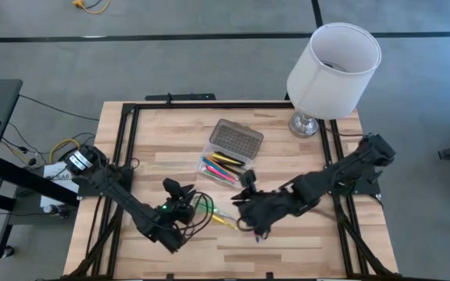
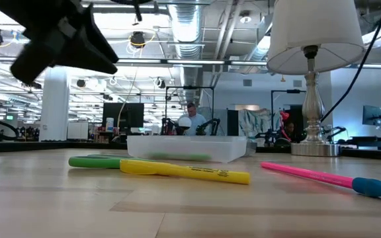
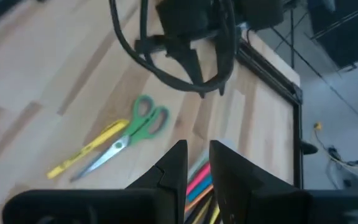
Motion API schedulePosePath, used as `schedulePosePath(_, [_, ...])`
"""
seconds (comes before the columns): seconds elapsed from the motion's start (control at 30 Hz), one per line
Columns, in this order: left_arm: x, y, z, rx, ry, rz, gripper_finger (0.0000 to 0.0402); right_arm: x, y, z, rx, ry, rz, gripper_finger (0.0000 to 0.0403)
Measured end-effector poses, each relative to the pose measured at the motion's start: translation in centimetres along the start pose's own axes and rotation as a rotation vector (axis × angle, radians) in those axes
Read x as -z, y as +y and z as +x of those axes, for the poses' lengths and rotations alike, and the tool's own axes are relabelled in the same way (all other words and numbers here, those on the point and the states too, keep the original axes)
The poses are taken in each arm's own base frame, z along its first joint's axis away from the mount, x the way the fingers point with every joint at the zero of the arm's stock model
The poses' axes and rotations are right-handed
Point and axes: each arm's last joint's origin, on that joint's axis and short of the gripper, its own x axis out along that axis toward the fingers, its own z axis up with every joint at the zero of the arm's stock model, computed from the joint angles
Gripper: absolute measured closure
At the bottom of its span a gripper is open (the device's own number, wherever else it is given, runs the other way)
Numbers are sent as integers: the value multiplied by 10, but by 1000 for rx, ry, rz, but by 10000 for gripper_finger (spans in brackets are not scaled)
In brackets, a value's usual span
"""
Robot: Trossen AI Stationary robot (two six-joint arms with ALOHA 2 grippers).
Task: Pick & place school supplies into a supply box
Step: Put the yellow pen into the gray supply box
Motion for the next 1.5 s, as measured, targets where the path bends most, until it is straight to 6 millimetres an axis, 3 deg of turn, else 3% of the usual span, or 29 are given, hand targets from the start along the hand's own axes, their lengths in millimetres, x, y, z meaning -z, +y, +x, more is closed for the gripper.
schedulePosePath(0.3, [-5,4,20,37,70,-5,288,33,-21,-61,-13,-103,122,340])
schedulePosePath(0.5, [-14,1,33,235,118,-35,288,74,-14,-77,8,-208,186,340])
schedulePosePath(0.97, [-45,-5,50,740,-55,-24,288,171,19,-85,54,-470,267,340])
schedulePosePath(1.1, [-55,-2,56,869,-158,-51,288,186,30,-80,63,-540,267,340])
schedulePosePath(1.5, [-56,-5,61,885,-253,-87,288,214,65,-63,64,-559,228,340])
